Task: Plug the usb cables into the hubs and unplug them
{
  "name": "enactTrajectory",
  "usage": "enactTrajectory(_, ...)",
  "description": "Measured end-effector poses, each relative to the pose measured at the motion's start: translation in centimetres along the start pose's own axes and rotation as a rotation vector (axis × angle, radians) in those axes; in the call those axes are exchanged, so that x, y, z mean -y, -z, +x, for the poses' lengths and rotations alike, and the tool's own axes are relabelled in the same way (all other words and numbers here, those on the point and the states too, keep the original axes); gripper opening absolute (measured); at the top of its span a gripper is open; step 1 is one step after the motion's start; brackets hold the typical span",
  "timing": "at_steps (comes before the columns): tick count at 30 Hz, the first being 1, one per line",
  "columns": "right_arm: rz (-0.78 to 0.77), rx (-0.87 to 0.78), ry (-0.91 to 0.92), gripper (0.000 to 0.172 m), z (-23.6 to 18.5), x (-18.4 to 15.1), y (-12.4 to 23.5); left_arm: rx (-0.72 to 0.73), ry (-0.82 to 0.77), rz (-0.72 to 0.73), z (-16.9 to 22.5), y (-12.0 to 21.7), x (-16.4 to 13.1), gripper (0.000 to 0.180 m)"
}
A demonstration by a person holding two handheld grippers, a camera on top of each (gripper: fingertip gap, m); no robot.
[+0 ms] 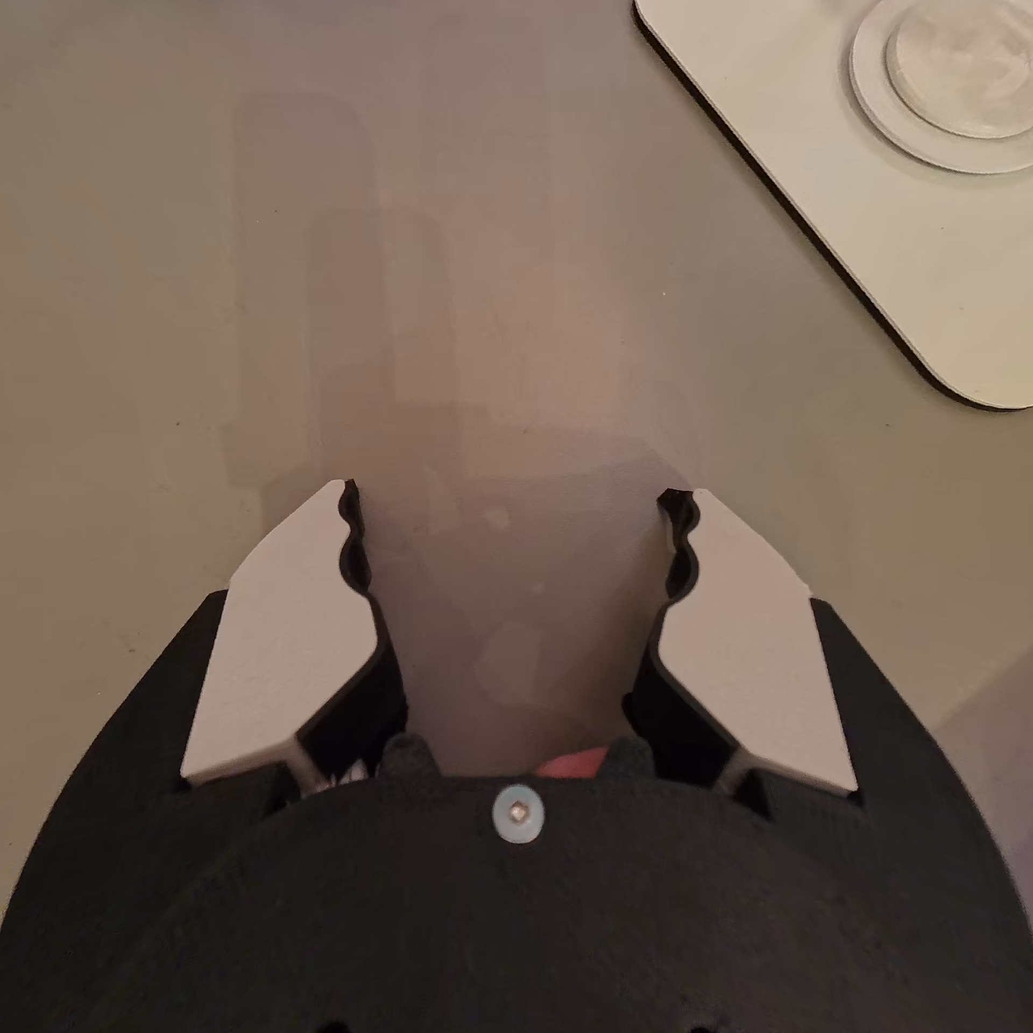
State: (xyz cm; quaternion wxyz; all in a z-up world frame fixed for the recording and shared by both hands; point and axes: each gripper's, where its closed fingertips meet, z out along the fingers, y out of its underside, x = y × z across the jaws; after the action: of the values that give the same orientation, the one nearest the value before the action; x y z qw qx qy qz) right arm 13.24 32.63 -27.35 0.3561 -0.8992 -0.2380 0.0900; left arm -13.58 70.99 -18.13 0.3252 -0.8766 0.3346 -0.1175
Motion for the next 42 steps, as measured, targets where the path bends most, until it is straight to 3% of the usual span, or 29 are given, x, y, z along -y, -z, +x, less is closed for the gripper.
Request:
enactTrajectory(11,0.001,-0.002,-0.002,0.104,0.1,0.0,0.0,-0.020,-0.020,-0.051,0.1,-1.5,-0.2,0.013)
enactTrajectory(15,0.001,-0.002,-0.002,0.104,0.1,0.0,0.0,-0.008,-0.040,0.022,0.3,1.1,1.0,0.036)
enactTrajectory(19,0.001,-0.002,-0.002,0.104,0.1,0.0,0.0,0.023,-0.254,0.020,1.3,3.9,0.6,0.044)
enactTrajectory(23,0.002,-0.004,-0.002,0.103,0.1,0.1,0.0,-0.118,-0.279,-0.033,5.2,4.6,-0.6,0.051)
enactTrajectory(28,0.002,-0.005,-0.003,0.103,0.2,0.1,0.0,-0.122,-0.258,-0.010,7.2,3.3,0.5,0.061)
enactTrajectory(34,0.002,-0.006,-0.003,0.103,0.2,0.1,0.0,-0.100,-0.194,-0.107,7.2,0.4,0.0,0.059)
enactTrajectory(37,0.002,-0.005,-0.003,0.102,0.2,0.1,0.0,-0.098,-0.170,-0.128,6.8,-0.1,-0.2,0.047)
enactTrajectory(40,0.002,-0.005,-0.003,0.102,0.2,0.1,0.0,-0.110,-0.232,-0.099,6.8,0.9,-0.1,0.050)
enactTrajectory(42,0.001,-0.005,-0.003,0.102,0.2,0.1,0.0,-0.140,-0.364,0.012,7.8,2.8,1.0,0.049)
